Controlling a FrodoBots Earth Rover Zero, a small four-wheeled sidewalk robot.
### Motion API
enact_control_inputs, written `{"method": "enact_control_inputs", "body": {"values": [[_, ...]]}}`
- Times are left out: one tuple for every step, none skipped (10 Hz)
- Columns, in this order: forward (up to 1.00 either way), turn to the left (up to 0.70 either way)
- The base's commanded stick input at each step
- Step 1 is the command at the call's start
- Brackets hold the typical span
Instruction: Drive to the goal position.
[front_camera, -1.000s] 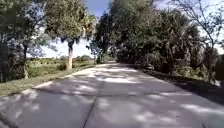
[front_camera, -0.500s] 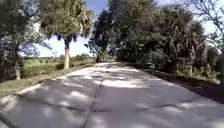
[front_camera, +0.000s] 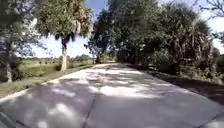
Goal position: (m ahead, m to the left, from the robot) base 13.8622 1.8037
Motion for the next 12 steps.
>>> {"method": "enact_control_inputs", "body": {"values": [[0.82, 0.00], [0.82, 0.00], [0.82, 0.00], [0.82, 0.00], [0.82, 0.00], [0.82, 0.00], [0.82, 0.00], [0.82, 0.00], [0.82, 0.00], [0.82, 0.00], [0.82, 0.00], [0.82, 0.00]]}}
